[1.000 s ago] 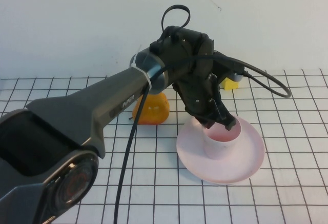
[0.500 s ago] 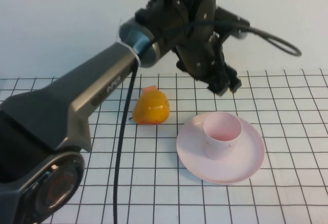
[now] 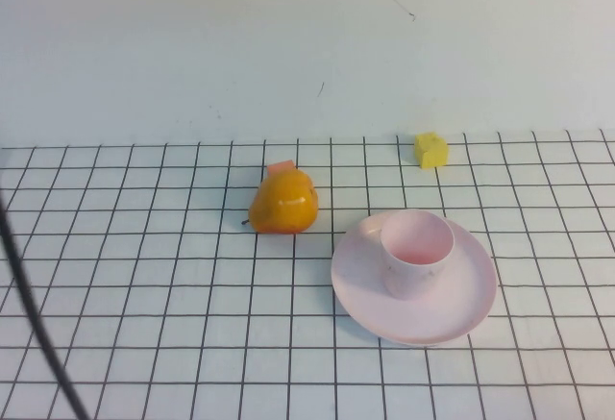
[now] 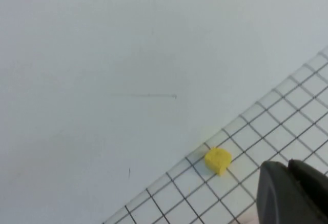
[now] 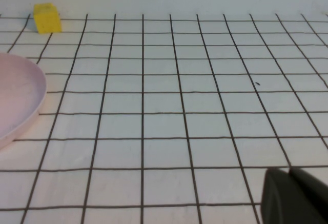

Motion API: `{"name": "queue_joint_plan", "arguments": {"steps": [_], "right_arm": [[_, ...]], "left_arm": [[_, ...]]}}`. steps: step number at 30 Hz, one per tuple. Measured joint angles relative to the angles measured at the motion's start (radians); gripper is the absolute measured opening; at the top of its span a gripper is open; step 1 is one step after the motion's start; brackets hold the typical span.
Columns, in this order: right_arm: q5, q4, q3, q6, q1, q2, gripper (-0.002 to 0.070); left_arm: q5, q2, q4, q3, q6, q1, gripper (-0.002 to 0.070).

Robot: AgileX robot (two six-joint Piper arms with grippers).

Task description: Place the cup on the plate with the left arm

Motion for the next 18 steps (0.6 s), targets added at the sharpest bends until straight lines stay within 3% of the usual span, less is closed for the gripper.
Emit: {"name": "queue_joint_plan", "arguments": {"steps": [7, 18], "right_arm": [[0.000, 0.000, 0.000, 0.000, 0.000, 0.000, -0.0002], [0.000, 0.000, 0.000, 0.000, 0.000, 0.000, -0.0002]], "left_arm": [[-0.099, -0.219, 0.009, 0.124, -0.044, 0.000, 0.0000], [-0.458, -0.748, 0.019, 0.871, -0.114, 0.000, -0.0001]]}}
